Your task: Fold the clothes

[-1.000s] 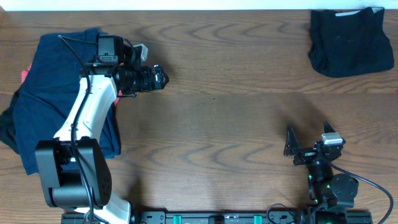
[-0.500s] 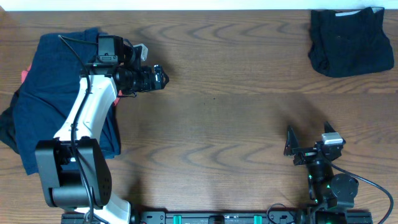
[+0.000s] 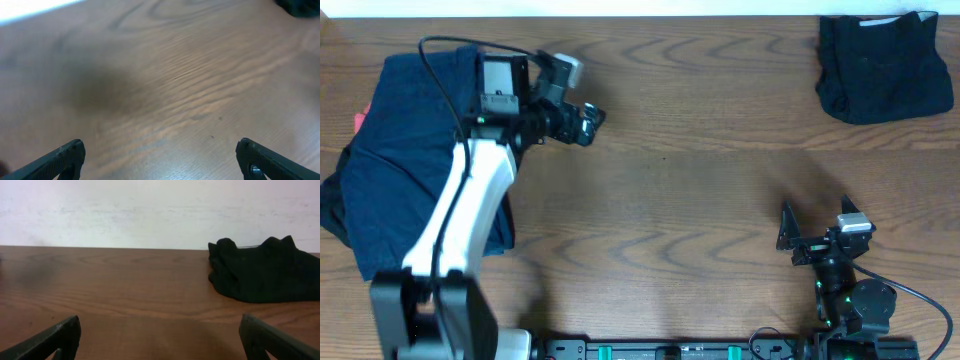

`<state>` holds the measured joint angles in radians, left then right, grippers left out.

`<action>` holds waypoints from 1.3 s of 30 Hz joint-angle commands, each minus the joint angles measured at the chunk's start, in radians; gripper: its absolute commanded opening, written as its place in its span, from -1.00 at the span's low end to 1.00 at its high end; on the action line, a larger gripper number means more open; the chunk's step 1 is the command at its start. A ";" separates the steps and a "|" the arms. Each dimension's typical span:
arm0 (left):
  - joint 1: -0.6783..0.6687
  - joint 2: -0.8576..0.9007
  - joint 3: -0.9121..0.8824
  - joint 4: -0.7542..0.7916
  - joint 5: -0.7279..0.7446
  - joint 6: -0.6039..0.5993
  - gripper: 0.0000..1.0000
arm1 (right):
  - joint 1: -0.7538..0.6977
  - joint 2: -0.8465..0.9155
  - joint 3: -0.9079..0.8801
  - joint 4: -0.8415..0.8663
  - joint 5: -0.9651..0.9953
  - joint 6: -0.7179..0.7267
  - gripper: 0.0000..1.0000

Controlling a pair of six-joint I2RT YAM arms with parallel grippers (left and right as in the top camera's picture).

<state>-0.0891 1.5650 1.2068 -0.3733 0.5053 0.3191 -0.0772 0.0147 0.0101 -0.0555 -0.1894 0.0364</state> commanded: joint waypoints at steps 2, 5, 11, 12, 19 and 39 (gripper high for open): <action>-0.022 -0.145 -0.114 0.085 -0.002 0.274 0.96 | 0.006 -0.008 -0.005 -0.001 0.005 -0.008 0.99; -0.015 -0.257 -0.225 0.198 0.003 0.275 0.96 | 0.006 -0.008 -0.005 -0.001 0.005 -0.008 0.98; -0.012 -0.531 -0.493 0.393 0.024 0.275 0.96 | 0.006 -0.008 -0.005 -0.001 0.005 -0.008 0.99; -0.010 -0.577 -0.536 0.408 0.015 0.275 0.96 | 0.006 -0.008 -0.005 -0.001 0.005 -0.008 0.99; 0.015 -0.859 -0.819 0.527 -0.006 0.271 0.96 | 0.006 -0.008 -0.005 -0.001 0.005 -0.008 0.99; 0.092 -1.389 -1.203 0.545 -0.320 -0.192 0.96 | 0.006 -0.008 -0.005 -0.001 0.005 -0.008 0.98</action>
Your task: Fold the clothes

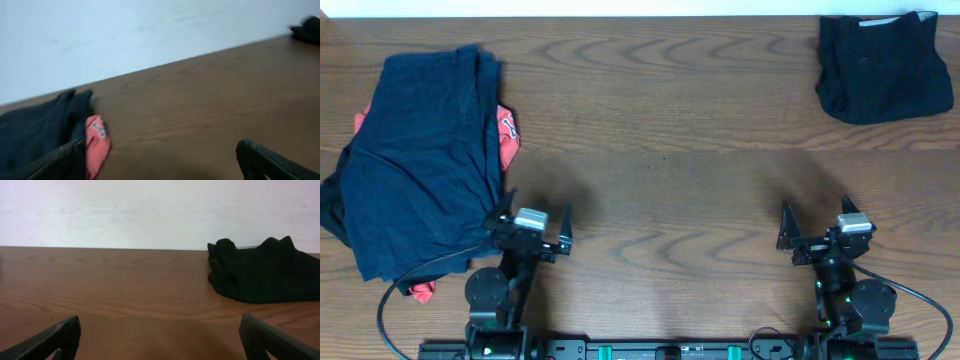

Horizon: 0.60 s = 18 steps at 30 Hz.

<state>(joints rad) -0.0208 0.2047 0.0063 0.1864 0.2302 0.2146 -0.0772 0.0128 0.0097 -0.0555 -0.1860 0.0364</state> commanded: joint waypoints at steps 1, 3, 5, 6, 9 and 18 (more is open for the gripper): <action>0.033 -0.040 -0.002 -0.030 -0.045 -0.089 0.95 | 0.006 -0.006 -0.004 -0.001 0.002 -0.008 0.99; 0.049 -0.060 -0.002 -0.066 -0.045 -0.089 0.96 | 0.006 -0.006 -0.004 -0.001 0.002 -0.008 0.99; 0.057 -0.080 -0.002 -0.101 -0.049 -0.089 0.96 | 0.006 -0.006 -0.004 -0.001 0.002 -0.008 0.99; 0.058 -0.094 -0.002 -0.119 -0.058 -0.090 0.96 | 0.006 -0.006 -0.004 -0.001 0.002 -0.008 0.98; 0.058 -0.152 -0.002 -0.151 -0.059 -0.090 0.96 | 0.006 -0.006 -0.004 -0.001 0.002 -0.008 0.99; 0.058 -0.203 -0.002 -0.227 -0.064 -0.087 0.96 | 0.006 -0.006 -0.004 -0.001 0.002 -0.008 0.99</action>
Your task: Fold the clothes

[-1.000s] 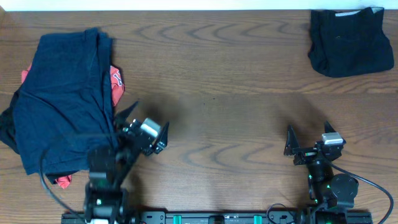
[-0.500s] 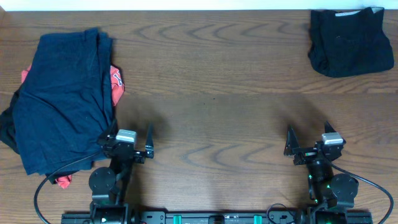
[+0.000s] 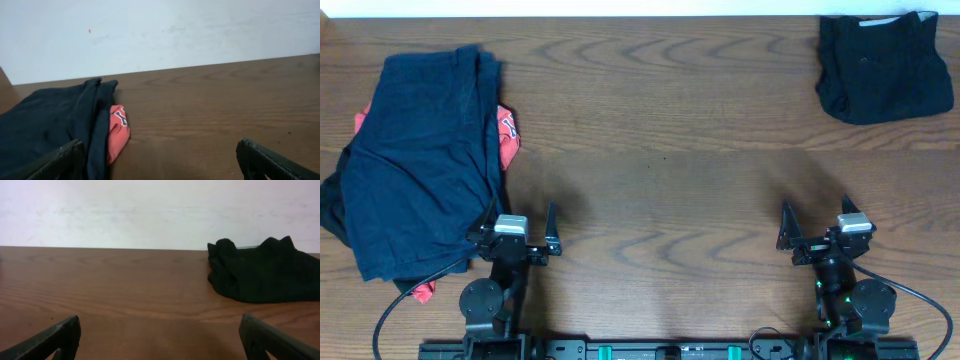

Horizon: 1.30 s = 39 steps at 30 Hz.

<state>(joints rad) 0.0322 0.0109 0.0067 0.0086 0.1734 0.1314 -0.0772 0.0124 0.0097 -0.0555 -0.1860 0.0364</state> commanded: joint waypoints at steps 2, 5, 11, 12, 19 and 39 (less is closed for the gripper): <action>0.005 -0.009 -0.003 -0.069 -0.017 -0.002 0.96 | 0.006 -0.006 -0.004 -0.001 0.002 -0.008 0.98; 0.005 -0.010 -0.003 -0.069 -0.026 -0.002 0.96 | 0.006 -0.006 -0.004 -0.001 0.002 -0.008 0.98; 0.005 -0.004 -0.003 -0.068 -0.025 -0.002 0.96 | 0.006 -0.006 -0.004 -0.001 0.002 -0.008 0.98; 0.005 -0.002 -0.003 -0.068 -0.025 -0.002 0.96 | 0.006 -0.006 -0.004 -0.001 0.002 -0.008 0.98; 0.005 0.008 -0.003 -0.068 -0.025 -0.002 0.96 | 0.006 -0.006 -0.004 -0.001 0.002 -0.008 0.99; 0.005 0.008 -0.003 -0.068 -0.025 -0.002 0.96 | 0.006 -0.006 -0.004 -0.001 0.002 -0.008 0.99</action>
